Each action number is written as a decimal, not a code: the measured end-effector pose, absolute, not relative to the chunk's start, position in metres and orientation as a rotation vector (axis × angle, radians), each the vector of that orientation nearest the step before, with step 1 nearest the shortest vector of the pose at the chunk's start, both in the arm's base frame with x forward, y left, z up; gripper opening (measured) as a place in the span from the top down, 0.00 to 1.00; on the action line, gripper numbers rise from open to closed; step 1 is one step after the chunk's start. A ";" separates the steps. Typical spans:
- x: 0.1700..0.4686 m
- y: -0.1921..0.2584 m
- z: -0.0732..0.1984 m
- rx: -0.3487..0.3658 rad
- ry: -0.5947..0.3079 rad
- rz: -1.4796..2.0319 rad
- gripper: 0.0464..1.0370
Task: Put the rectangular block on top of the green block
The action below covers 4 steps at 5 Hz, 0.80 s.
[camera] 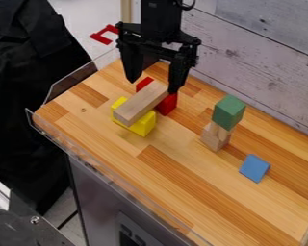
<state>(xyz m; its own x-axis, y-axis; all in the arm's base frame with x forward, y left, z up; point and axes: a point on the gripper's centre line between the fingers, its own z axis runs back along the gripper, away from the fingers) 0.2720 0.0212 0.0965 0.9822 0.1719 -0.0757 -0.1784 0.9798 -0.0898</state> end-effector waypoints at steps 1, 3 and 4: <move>0.268 0.020 0.087 -0.098 0.105 0.175 0.04; 0.267 0.032 0.068 -0.120 0.155 0.186 0.04; 0.271 0.039 0.062 -0.095 0.185 0.159 0.04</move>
<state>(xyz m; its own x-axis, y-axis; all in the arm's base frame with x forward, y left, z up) 0.2707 0.0388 0.0621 0.9705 0.1485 -0.1900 -0.1659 0.9829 -0.0796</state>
